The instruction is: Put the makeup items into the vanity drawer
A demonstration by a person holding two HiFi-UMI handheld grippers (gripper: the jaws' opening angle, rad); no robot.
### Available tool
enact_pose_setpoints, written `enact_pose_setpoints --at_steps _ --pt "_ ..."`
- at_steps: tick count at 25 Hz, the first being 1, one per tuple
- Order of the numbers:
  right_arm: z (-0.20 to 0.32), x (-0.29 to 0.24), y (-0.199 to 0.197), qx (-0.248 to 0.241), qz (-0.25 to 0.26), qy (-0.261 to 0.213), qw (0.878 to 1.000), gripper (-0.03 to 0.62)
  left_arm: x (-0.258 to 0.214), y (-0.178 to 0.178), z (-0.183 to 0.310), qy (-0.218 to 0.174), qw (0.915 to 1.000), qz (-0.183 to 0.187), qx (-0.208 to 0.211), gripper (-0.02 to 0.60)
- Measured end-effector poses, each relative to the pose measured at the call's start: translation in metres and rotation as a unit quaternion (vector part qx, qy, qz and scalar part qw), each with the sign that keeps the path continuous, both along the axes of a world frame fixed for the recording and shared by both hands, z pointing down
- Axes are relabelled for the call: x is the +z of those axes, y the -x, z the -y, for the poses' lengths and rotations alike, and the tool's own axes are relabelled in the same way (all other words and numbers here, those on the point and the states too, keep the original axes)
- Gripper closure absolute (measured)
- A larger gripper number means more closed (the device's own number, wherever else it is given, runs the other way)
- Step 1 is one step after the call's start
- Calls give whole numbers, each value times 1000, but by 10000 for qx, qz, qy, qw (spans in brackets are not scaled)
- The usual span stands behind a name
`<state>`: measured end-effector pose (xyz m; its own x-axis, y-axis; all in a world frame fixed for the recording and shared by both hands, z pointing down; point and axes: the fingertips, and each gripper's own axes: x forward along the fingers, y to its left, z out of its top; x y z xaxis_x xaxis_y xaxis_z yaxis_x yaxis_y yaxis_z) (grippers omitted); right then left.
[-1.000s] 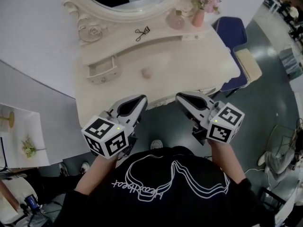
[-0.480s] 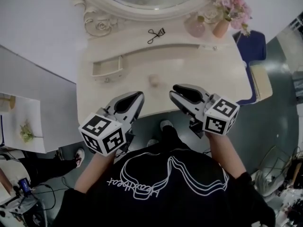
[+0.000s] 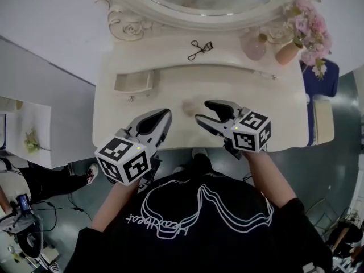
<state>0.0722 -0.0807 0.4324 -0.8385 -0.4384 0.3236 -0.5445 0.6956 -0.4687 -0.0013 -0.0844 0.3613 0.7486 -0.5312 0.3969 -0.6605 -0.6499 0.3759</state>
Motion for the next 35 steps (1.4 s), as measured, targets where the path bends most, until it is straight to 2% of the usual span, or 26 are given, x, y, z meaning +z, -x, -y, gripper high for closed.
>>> enact_pose_setpoints --at_steps 9,19,22,26,35 --pt "26 60 19 -950 -881 -42 9916 330 21 15 17 197 9976 128 -657 577" --pt "26 104 32 -1729 -1878 -326 9663 318 28 21 25 202 9944 151 -1025 577" --pt "27 109 34 -1798 -2039 -451 9613 320 26 21 25 157 9941 189 -1052 577" --pt "28 113 35 -1752 -2202 -519 9582 356 30 27 21 192 9936 184 -1102 577" --pt "30 111 37 -1557 -2354 -453 9583 381 35 37 21 271 9945 126 -1005 577"
